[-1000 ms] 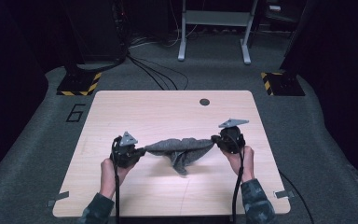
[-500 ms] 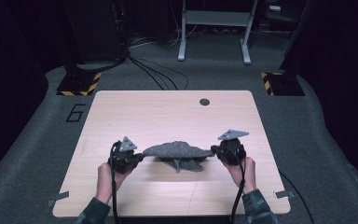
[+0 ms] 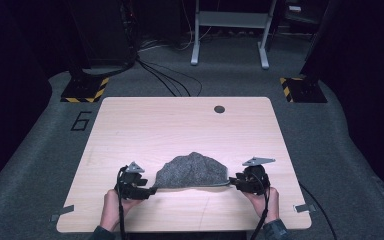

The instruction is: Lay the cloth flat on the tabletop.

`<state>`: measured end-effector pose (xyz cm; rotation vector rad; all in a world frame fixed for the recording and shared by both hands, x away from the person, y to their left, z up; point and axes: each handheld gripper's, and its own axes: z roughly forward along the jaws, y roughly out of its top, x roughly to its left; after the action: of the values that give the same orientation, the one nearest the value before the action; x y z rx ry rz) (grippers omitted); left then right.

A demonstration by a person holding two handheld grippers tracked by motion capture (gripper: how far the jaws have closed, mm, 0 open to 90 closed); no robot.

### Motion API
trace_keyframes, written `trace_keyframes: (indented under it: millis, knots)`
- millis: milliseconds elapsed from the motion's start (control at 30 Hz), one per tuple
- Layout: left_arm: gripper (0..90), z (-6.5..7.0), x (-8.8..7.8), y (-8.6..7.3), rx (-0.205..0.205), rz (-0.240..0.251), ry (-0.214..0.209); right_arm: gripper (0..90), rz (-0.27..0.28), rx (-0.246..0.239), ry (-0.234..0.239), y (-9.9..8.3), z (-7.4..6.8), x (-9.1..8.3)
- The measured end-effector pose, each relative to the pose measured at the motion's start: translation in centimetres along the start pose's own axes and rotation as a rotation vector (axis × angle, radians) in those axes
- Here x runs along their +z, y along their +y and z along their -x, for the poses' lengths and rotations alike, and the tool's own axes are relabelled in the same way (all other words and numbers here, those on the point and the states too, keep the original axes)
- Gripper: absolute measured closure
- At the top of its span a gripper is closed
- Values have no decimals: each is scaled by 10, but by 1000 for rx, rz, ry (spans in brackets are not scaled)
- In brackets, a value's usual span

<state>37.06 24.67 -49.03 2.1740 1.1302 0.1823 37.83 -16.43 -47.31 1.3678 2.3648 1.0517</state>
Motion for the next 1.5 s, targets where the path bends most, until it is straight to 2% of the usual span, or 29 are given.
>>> trace_keyframes:
  millis: [67,133,167,200,233,267,333,367,567,700,833,867,967,1067,1133,1200,1233,1267,1300,1400,1500]
  knots:
    - [388,-2,1,4,-12,14,17,592,6,5,-11,6,0,4]
    - [369,-4,9,6,-29,7,38,578,0,13,-15,8,1,14]
    - [366,-4,9,6,-29,7,38,578,0,13,-15,8,1,14]
    - [366,-4,14,8,-12,-10,67,585,-2,12,-19,8,3,20]
    - [359,-4,17,9,-12,-14,63,585,-22,34,-24,7,6,28]
    - [355,-5,22,10,-21,-20,76,586,-25,53,-30,5,11,34]
    - [353,-5,26,10,-13,-30,95,579,-46,73,-17,3,13,38]
    - [352,-4,27,10,2,-37,103,575,-48,71,-17,2,12,38]
    - [346,2,28,8,32,-52,130,487,-71,49,-5,-5,-3,38]
    - [341,6,28,9,37,-39,141,469,-77,61,-7,-9,-11,39]
    - [334,11,28,9,48,-35,132,464,-74,42,-15,-13,-17,39]
    - [332,12,29,9,47,-34,124,464,-80,51,-20,-13,-19,39]
    - [344,15,31,8,63,-45,138,493,-80,16,-49,-13,-24,40]
    - [399,17,31,6,69,-38,137,567,-91,-32,-90,-14,-31,40]
    - [482,19,30,4,82,-31,142,641,-88,-61,-121,-16,-34,40]
    - [545,21,30,3,96,-15,140,716,-87,-44,-117,-18,-36,39]
    - [585,23,30,2,105,-15,134,755,-82,-62,-104,-18,-35,39]
    - [617,23,30,2,105,-15,134,755,-82,-62,-104,-18,-35,39]
    - [661,26,30,1,113,-7,132,848,-72,-36,-76,-20,-35,39]
    - [757,27,30,0,122,-3,127,886,-58,-3,-28,-21,-29,38]
    - [838,25,30,-1,114,2,115,897,-41,15,-4,-24,-25,38]
